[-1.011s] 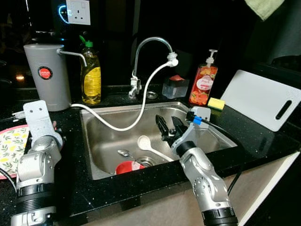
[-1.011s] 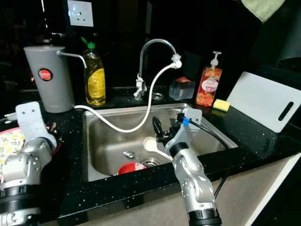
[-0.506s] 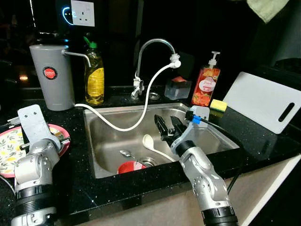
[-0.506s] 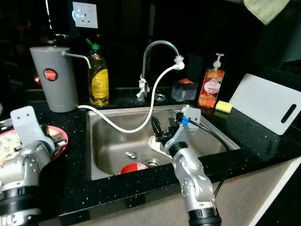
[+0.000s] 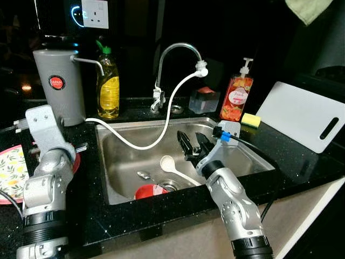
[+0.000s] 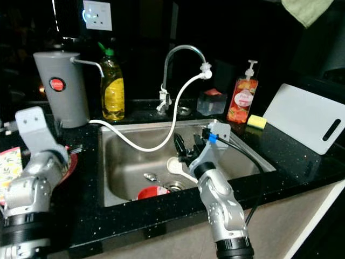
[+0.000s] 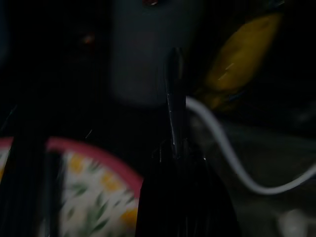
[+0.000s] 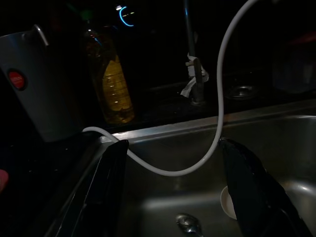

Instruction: Kitchen organization

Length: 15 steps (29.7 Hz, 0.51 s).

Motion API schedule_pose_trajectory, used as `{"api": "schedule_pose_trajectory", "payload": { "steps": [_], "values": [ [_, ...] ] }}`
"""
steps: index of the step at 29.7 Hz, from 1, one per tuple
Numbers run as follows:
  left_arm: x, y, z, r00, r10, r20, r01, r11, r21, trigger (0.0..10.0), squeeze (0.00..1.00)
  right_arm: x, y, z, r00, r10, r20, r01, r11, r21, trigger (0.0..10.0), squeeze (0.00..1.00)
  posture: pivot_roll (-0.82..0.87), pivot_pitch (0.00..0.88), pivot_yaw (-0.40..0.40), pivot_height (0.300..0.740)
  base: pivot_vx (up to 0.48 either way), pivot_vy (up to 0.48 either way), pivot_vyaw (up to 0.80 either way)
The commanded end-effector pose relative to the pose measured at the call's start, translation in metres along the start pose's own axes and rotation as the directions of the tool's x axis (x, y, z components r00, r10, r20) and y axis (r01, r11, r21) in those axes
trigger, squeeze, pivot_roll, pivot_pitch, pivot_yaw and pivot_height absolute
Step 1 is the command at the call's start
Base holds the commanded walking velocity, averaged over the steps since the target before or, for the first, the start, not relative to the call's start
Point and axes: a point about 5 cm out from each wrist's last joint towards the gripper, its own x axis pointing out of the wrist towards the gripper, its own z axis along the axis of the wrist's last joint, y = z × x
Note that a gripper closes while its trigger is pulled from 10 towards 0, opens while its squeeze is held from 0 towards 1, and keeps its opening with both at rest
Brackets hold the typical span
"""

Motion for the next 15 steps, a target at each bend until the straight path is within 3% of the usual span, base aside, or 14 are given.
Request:
{"api": "schedule_pose_trajectory", "payload": {
  "steps": [1,2,6,7,8,9,11,14,15],
  "values": [
    [-0.006,-0.020,0.016,0.984,-0.162,0.077,0.160,0.987,0.030,10.0,0.00,0.000,-0.001,0.008,1.000,0.000,0.020,-0.001,1.000,0.017,10.0,0.00,-0.03,0.000,-0.105,0.740,0.000,0.000,0.00],
    [-0.011,-0.030,0.019,0.962,-0.256,0.093,0.252,0.966,0.050,10.0,0.00,0.001,0.002,0.013,0.999,0.016,0.033,-0.018,0.997,0.071,10.0,0.00,-0.03,0.000,-0.103,0.740,0.000,0.000,0.00],
    [-0.015,-0.036,0.021,0.945,-0.312,0.101,0.307,0.950,0.061,10.0,0.00,0.001,0.004,0.016,0.999,0.028,0.041,-0.032,0.994,0.109,10.0,0.00,-0.03,0.000,-0.103,0.740,0.000,0.000,0.00],
    [-0.029,-0.058,0.017,0.859,-0.503,0.093,0.501,0.864,0.046,10.0,0.00,0.002,0.018,0.034,0.984,0.147,0.104,-0.173,0.934,0.312,10.0,0.00,-0.03,0.000,-0.101,0.740,0.000,0.000,0.00],
    [-0.035,-0.066,0.014,0.818,-0.569,0.084,0.569,0.822,0.035,10.0,0.00,0.001,0.023,0.042,0.971,0.193,0.139,-0.232,0.900,0.370,10.0,0.00,-0.03,0.000,-0.101,0.740,0.000,0.000,0.00],
    [-0.035,-0.066,0.014,0.818,-0.569,0.084,0.569,0.822,0.035,10.0,0.00,0.001,0.023,0.042,0.971,0.193,0.139,-0.232,0.900,0.370,10.0,0.00,-0.03,0.000,-0.101,0.740,0.000,0.000,0.00],
    [-0.043,-0.075,0.010,0.764,-0.640,0.074,0.639,0.768,0.040,10.0,0.00,0.000,0.029,0.050,0.955,0.237,0.178,-0.291,0.862,0.414,10.0,0.00,-0.03,0.000,-0.102,0.740,0.000,0.000,0.00],
    [-0.059,-0.090,-0.002,0.658,-0.752,0.027,0.748,0.658,0.087,10.0,0.00,-0.004,0.037,0.057,0.931,0.300,0.210,-0.364,0.823,0.437,10.0,0.00,-0.03,0.000,-0.103,0.740,0.000,0.000,0.00],
    [-0.059,-0.090,-0.002,0.658,-0.752,0.027,0.748,0.658,0.087,10.0,0.00,-0.004,0.037,0.057,0.931,0.300,0.210,-0.364,0.823,0.437,10.0,0.00,-0.03,0.000,-0.103,0.740,0.000,0.000,0.00]
  ]
}}
